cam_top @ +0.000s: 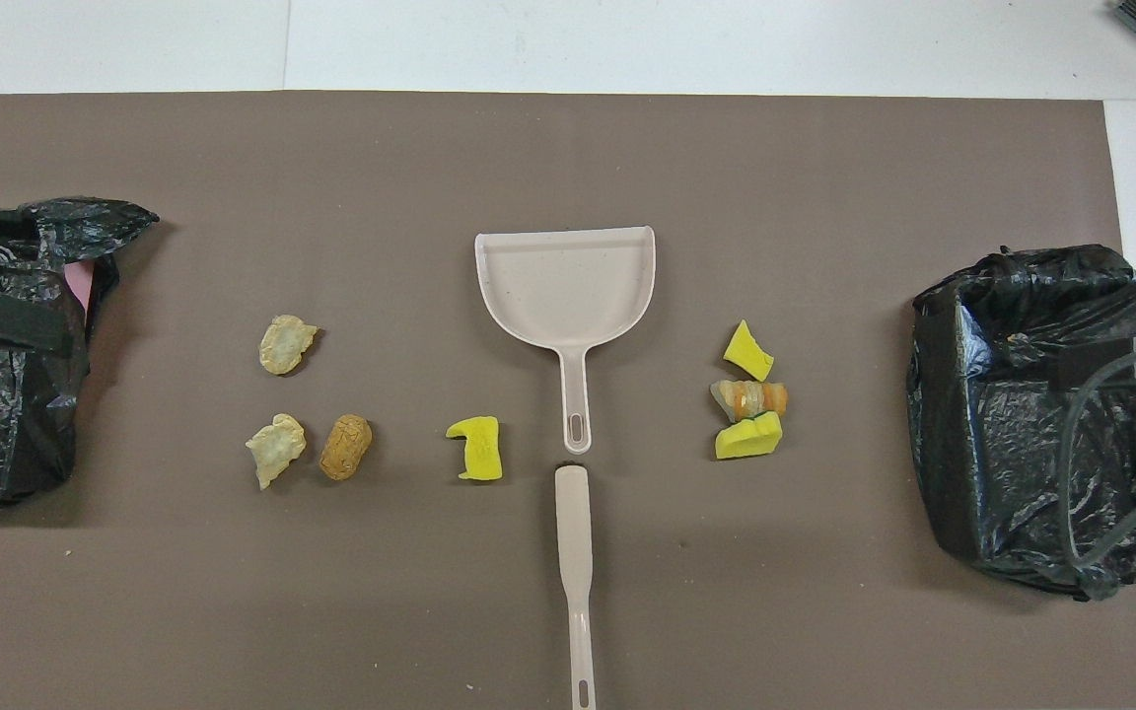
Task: Sweep and dump trash in bin
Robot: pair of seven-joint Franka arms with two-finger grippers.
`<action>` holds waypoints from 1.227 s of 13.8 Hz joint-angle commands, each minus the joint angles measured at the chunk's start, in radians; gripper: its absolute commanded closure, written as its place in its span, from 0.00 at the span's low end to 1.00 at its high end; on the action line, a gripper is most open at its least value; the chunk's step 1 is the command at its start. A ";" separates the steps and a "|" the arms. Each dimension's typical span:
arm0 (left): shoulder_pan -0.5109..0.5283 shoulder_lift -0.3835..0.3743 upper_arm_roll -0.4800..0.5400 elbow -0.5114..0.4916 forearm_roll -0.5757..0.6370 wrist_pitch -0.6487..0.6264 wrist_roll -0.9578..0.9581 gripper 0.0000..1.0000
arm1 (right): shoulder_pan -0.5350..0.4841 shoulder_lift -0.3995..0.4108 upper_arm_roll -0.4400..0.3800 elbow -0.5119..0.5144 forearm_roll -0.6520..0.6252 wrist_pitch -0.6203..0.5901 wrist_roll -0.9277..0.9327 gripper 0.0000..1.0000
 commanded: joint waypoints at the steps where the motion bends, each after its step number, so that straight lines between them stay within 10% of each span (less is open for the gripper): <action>1: -0.016 -0.011 0.001 0.010 0.017 -0.022 0.018 0.00 | -0.013 -0.020 0.006 -0.027 0.018 0.027 0.013 0.00; 17: -0.053 -0.060 -0.010 -0.079 0.017 -0.012 0.109 0.00 | -0.019 -0.017 -0.004 -0.019 0.017 0.015 0.012 0.00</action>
